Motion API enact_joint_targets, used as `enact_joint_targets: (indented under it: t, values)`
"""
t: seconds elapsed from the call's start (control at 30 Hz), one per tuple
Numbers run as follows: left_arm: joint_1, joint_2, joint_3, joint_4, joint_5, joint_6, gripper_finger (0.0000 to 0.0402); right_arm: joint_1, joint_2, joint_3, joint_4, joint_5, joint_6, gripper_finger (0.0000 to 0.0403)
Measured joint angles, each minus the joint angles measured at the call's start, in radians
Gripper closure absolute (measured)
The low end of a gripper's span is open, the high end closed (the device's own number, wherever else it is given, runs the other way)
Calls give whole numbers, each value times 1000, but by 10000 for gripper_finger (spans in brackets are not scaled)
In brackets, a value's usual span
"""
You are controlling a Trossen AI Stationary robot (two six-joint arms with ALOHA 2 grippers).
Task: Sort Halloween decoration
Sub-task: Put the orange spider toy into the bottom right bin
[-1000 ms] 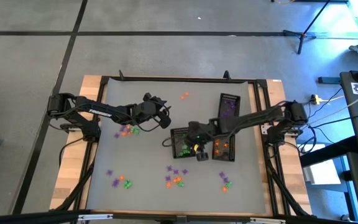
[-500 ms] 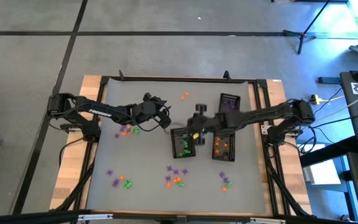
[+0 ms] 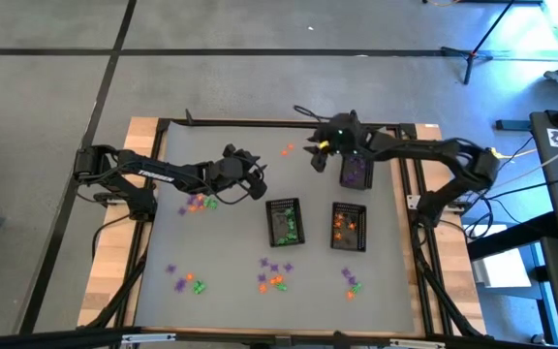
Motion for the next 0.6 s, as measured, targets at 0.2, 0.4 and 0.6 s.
enact_joint_targets:
  t: [0.2, 0.4, 0.6]
  values:
    - [14, 0, 0, 20, 0, 0, 245, -11, 127, 80, -12, 29, -39, 239]
    - [14, 0, 0, 18, 6, 0, 245, -11, 264, 231, -124, 46, -78, 239]
    - [11, 0, 0, 15, 12, 0, 245, -11, 407, 395, -267, 47, -106, 239]
